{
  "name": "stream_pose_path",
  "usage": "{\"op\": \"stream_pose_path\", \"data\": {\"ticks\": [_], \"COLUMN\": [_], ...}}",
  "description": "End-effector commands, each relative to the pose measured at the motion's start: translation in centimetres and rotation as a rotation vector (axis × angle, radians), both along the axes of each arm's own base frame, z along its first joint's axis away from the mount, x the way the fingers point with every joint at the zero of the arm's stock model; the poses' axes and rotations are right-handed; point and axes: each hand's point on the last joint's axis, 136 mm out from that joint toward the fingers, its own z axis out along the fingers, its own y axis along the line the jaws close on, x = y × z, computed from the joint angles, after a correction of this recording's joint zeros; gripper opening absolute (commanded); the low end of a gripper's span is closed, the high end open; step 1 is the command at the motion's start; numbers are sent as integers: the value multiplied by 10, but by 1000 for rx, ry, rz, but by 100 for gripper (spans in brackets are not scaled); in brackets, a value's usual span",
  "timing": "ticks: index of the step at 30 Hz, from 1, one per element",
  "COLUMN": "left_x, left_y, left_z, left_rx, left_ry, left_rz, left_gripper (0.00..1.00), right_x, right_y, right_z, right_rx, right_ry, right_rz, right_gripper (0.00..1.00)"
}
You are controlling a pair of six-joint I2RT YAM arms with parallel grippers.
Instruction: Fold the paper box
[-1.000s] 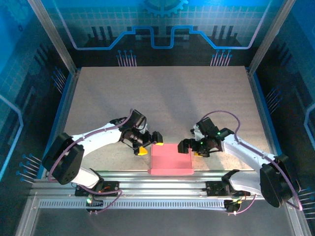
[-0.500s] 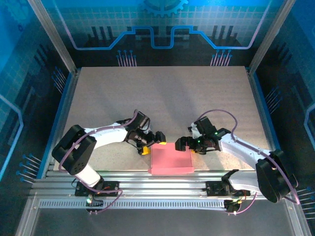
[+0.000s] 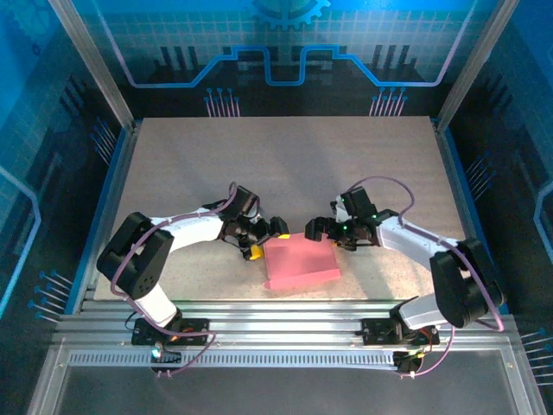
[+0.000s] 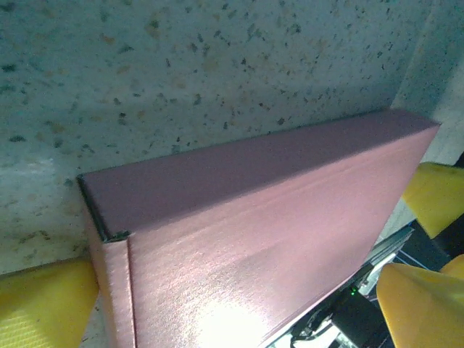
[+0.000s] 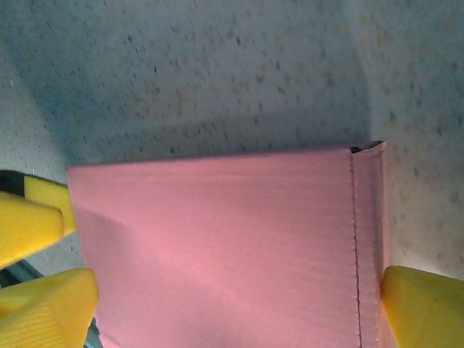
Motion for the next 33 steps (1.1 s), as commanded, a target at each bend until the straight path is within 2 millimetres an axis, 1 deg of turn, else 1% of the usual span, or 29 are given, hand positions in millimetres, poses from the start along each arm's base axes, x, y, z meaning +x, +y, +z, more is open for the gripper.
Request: {"op": "stream_pose_path", "data": {"ticks": [1,3,6,9,12,13,15,18,21,25,28,33], "left_x": [-3,-8,-13,-25,-41,-46,-53,-62,-66,-68,-70,-67], "left_y": [3,12,23,24,25,25,22,17,10,-5,-9,-18], "left_z": [10,8,11,17,16,15,14,13,16,20,18,17], "left_rx": [3,31,54,70,118,121,101,88,74,25,28,0], "left_ry": [-46,-45,-66,-78,-63,-54,-36,-15,-17,-18,-8,-11], "left_rz": [-21,-12,-8,-53,-102,-108,-111,-127,-147,-174,-188,-190], "left_gripper": [99,99,99,99,99,99,99,99,99,99,99,99], "right_x": [21,26,25,15,0,-6,-16,-29,-41,-46,-46,-47], "right_y": [24,26,18,4,-11,-16,-18,-18,-16,-15,-14,-9], "right_z": [20,19,13,8,3,2,0,-1,-5,-8,-7,-3], "right_rx": [89,80,26,-36,-72,-74,-46,-2,26,40,50,86], "right_ry": [-66,-66,-71,-69,-44,-35,-30,-10,13,15,14,6], "right_rz": [69,73,73,90,103,102,116,140,172,183,189,207], "right_gripper": [100,100,100,100,100,100,100,100,100,100,100,100]}}
